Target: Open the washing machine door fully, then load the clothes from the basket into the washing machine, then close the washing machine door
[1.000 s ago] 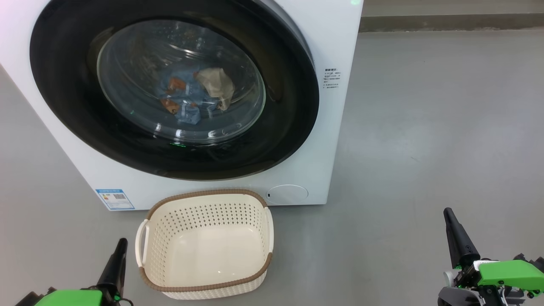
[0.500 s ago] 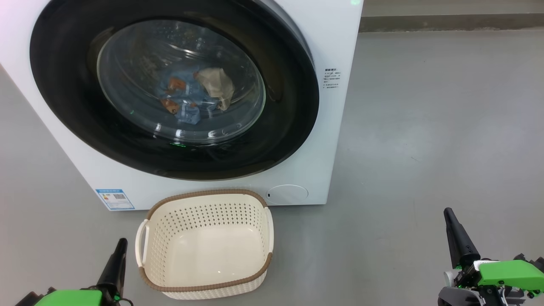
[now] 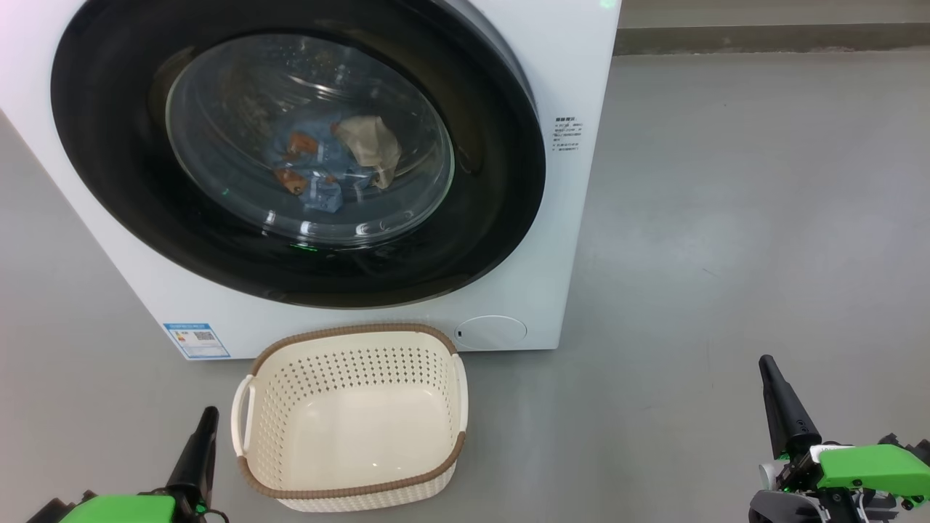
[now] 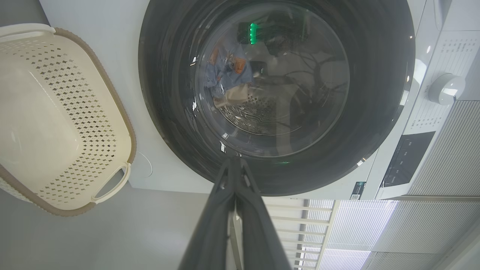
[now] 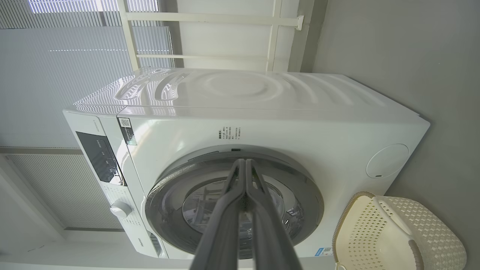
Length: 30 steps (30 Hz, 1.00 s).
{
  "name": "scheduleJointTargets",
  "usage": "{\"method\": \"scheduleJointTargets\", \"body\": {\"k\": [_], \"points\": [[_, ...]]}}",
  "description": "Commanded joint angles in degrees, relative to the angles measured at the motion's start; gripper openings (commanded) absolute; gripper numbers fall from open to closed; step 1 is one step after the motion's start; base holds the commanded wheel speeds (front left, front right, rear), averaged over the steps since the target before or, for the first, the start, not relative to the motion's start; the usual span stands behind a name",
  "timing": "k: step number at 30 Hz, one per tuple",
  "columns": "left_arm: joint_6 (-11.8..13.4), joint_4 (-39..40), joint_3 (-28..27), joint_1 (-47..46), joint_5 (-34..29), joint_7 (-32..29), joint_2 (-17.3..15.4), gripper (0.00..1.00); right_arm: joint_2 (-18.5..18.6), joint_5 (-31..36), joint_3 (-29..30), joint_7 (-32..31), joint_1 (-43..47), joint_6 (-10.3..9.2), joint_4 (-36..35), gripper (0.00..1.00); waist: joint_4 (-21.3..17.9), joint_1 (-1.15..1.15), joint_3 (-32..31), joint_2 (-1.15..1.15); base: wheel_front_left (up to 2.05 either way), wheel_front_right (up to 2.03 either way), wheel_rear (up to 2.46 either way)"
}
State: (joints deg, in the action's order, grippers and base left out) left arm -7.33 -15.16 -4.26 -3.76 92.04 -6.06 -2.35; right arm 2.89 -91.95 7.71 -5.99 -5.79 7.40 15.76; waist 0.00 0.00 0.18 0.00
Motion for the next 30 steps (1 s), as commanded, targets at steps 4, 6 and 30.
{"method": "scheduleJointTargets", "body": {"k": [4, 6, 30], "points": [[-0.15, 1.11, -2.03, -2.41, 0.31, -0.24, -0.73, 0.0, 0.06, -0.26, -1.24, -0.45, -0.39, 0.09, -1.74, 0.0, 0.0, 0.0, 0.0, 0.0, 0.0, 0.0, 0.0], [-0.15, 1.11, -2.04, -2.41, 0.31, -0.25, -0.73, 0.0, 0.06, -0.25, -1.24, -0.45, -0.39, 0.09, -1.74, 0.0, 0.0, 0.0, 0.0, 0.0, 0.0, 0.0, 0.0], [-0.15, 1.11, -2.14, -2.42, 0.23, -0.33, -0.66, 0.0, 0.04, -0.22, -1.2, -0.48, -0.39, 0.09, -1.74, 0.0, 0.0, 0.0, 0.0, 0.0, 0.0, 0.0, 0.0]]}}
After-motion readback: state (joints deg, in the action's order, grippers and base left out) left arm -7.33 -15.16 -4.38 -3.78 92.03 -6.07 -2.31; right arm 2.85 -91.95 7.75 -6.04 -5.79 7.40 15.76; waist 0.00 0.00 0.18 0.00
